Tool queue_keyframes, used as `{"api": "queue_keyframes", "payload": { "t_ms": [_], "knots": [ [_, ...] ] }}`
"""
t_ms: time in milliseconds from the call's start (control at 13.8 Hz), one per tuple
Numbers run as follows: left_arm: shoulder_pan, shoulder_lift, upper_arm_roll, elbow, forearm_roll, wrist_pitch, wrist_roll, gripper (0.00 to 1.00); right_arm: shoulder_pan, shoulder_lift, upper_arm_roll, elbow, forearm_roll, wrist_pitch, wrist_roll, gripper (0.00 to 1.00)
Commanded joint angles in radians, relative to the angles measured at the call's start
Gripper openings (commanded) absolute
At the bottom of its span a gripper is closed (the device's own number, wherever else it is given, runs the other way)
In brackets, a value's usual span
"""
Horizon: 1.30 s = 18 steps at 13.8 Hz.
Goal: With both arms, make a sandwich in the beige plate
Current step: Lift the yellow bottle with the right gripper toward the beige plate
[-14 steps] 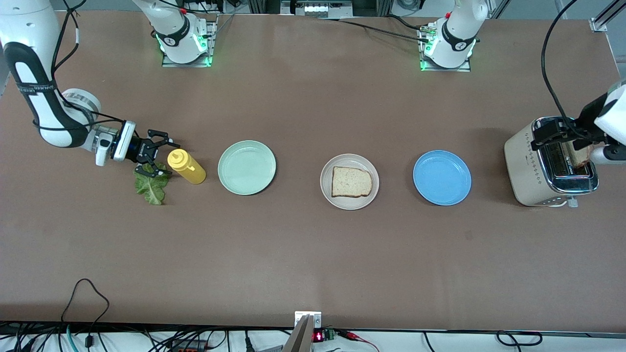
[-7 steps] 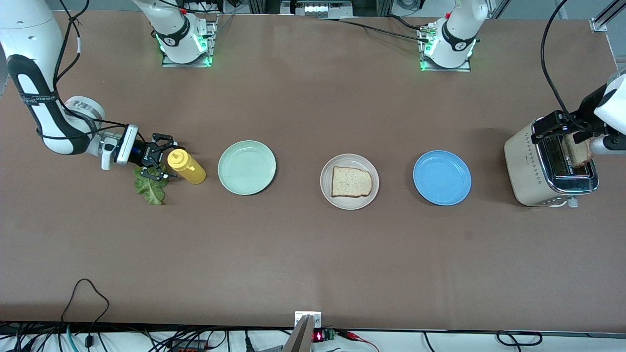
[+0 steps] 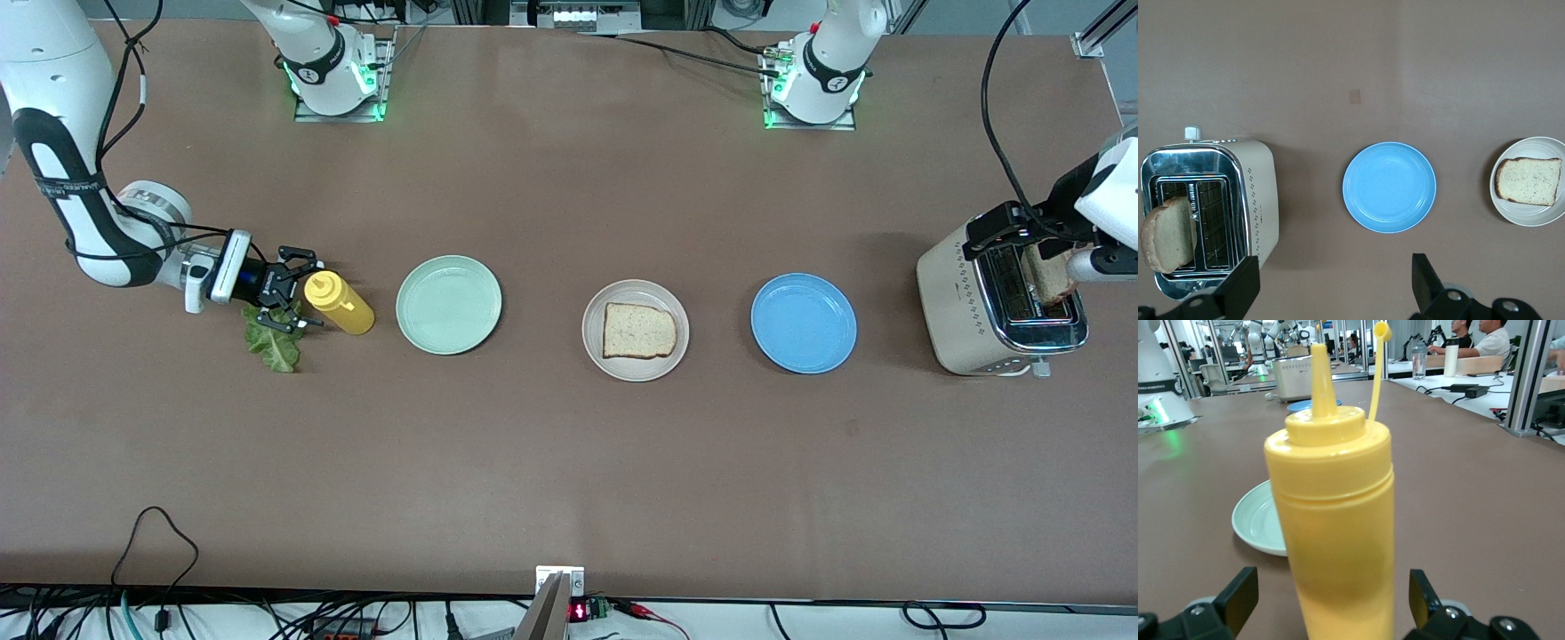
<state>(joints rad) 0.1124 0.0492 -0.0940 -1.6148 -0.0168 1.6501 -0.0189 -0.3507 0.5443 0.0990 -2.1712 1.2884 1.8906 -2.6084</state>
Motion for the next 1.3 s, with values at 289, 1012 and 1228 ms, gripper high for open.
{"api": "queue_keyframes", "payload": {
  "t_ms": [289, 1012, 1228],
  "knots": [
    [0.003, -0.022, -0.006, -0.019, 0.023, -0.001, -0.016, 1.00, 0.009, 0.033, 0.051, 0.030, 0.055, 0.015, -0.018, 0.88],
    [0.024, -0.036, -0.006, -0.022, 0.027, -0.015, 0.007, 1.00, 0.099, -0.140, 0.114, 0.044, -0.013, 0.250, 0.235, 0.00],
    [0.030, -0.040, -0.003, -0.017, 0.018, -0.012, 0.008, 1.00, 0.117, -0.246, 0.180, 0.041, -0.130, 0.349, 0.478, 0.00]
  ]
}}
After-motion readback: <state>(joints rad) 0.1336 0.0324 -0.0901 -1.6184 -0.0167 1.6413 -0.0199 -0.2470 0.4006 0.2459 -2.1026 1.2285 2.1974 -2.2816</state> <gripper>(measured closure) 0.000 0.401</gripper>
